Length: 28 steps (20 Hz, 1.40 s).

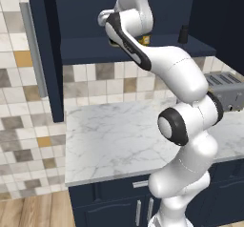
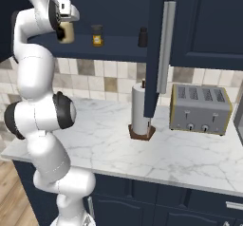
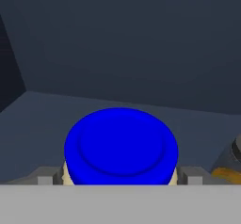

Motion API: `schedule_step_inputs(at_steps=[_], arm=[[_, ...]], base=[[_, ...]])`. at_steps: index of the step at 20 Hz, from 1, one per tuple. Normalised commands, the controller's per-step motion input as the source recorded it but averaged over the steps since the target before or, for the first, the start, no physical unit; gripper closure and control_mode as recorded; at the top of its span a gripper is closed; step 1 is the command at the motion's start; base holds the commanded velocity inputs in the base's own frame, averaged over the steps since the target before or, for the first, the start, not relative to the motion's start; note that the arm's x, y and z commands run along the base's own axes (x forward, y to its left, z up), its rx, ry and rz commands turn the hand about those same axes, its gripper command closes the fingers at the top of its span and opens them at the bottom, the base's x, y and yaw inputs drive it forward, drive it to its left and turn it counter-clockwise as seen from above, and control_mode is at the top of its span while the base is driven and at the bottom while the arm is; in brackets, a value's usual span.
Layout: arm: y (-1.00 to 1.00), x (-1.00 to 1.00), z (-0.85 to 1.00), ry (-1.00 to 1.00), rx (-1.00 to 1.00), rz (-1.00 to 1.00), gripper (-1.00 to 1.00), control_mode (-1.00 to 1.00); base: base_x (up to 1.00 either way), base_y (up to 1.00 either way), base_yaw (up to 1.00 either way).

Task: Collect the turmeric, mayonnaise, and shaker from the cabinet and place them next to the stove.

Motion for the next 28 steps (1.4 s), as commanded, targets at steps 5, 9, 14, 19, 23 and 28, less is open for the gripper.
schedule_step_inputs(at_steps=[5,9,14,19,23,28], arm=[[0.0,-0.46,0.03,-0.1,0.01,0.0,1.0,-1.0],[0.0,-0.57,0.0,-0.17,0.01,0.0,1.0,-1.0],[0.0,-0.46,0.04,-0.16,0.04,0.0,1.0,-1.0],[0.0,-0.45,0.04,-0.14,0.05,0.01,1.0,-1.0],[0.0,-0.44,0.01,-0.13,0.04,0.02,1.0,-1.0],[-0.03,-0.42,0.0,-0.11,0.03,0.03,1.0,-1.0]], base=[[0.0,0.0,0.0],[0.0,0.0,0.0],[0.0,0.0,0.0],[0.0,0.0,0.0],[0.0,0.0,0.0],[0.0,0.0,0.0]])
